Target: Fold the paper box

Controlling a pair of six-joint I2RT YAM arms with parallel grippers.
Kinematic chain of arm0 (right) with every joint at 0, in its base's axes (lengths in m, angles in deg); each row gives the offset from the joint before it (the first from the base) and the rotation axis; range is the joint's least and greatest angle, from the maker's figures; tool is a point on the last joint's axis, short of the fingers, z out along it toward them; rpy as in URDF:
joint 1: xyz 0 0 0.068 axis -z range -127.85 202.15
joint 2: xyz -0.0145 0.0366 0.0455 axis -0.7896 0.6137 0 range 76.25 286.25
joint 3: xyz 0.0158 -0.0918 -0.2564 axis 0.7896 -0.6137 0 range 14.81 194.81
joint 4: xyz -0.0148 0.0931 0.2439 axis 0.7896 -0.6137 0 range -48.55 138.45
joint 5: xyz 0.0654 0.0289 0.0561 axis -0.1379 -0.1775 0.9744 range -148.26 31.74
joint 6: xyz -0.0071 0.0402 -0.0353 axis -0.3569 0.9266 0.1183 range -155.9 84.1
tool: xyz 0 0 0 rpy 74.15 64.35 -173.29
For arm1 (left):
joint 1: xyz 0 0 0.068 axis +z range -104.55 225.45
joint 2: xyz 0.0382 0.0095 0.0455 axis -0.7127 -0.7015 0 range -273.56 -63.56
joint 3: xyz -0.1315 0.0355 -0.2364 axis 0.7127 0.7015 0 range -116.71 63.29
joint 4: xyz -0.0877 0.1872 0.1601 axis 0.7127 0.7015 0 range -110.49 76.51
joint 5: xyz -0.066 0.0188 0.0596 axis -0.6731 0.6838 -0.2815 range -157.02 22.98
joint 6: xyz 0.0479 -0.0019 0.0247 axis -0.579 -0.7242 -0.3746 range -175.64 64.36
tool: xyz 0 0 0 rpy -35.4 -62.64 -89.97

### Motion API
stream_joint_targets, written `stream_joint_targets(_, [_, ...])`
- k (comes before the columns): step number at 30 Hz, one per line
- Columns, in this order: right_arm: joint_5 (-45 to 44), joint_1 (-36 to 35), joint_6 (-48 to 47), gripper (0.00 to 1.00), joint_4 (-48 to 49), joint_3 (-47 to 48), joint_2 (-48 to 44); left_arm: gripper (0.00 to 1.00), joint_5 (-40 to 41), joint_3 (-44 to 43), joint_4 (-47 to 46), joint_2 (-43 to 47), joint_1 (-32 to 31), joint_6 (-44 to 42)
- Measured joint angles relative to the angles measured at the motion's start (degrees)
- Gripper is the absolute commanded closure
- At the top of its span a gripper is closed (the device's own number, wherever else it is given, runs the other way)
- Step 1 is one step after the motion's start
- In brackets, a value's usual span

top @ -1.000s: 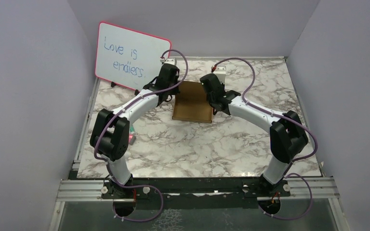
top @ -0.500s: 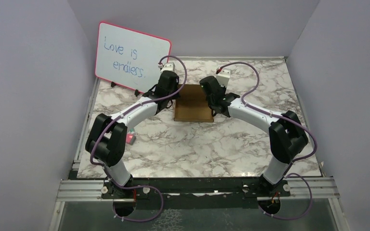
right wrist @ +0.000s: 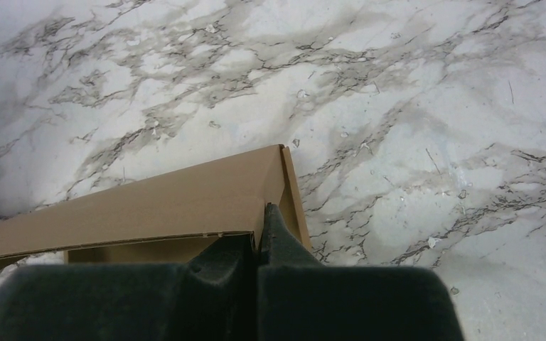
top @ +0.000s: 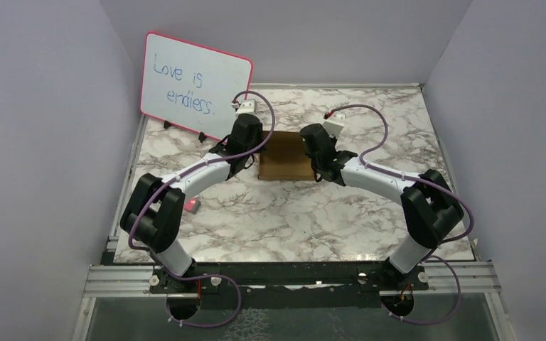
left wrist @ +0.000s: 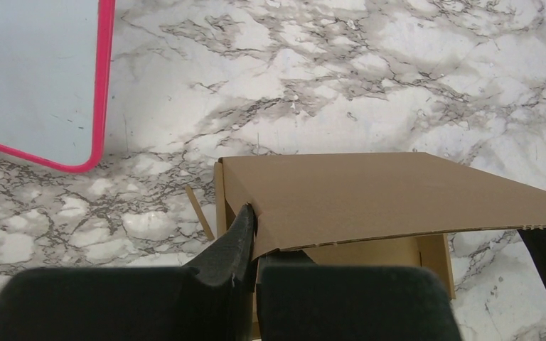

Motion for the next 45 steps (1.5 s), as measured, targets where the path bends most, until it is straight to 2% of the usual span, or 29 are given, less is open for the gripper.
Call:
stream_joint_targets(17, [0.52,-1.11,0.72,0.99,7.23,-8.07,-2.01,1.00,2.97,11.56,-10.01,3.76,-3.34,2.40])
stream_joint_targets(30, [4.98,-1.46,-0.02,0.99,12.90,-16.55,-2.89,1.00,4.81,18.12,-12.48,3.69,-6.67,2.86])
stream_joint_targets(37, [9.73,-1.46,-0.37,0.83,13.44,-20.87,-4.44,1.00,7.26,20.57,-11.39,2.38,-9.94,2.84])
stream_joint_targets(45, [12.41,-1.86,-2.03,0.50,11.50,-21.99,-9.79,1.00,9.57,20.57,-12.13,1.70,-10.97,2.80])
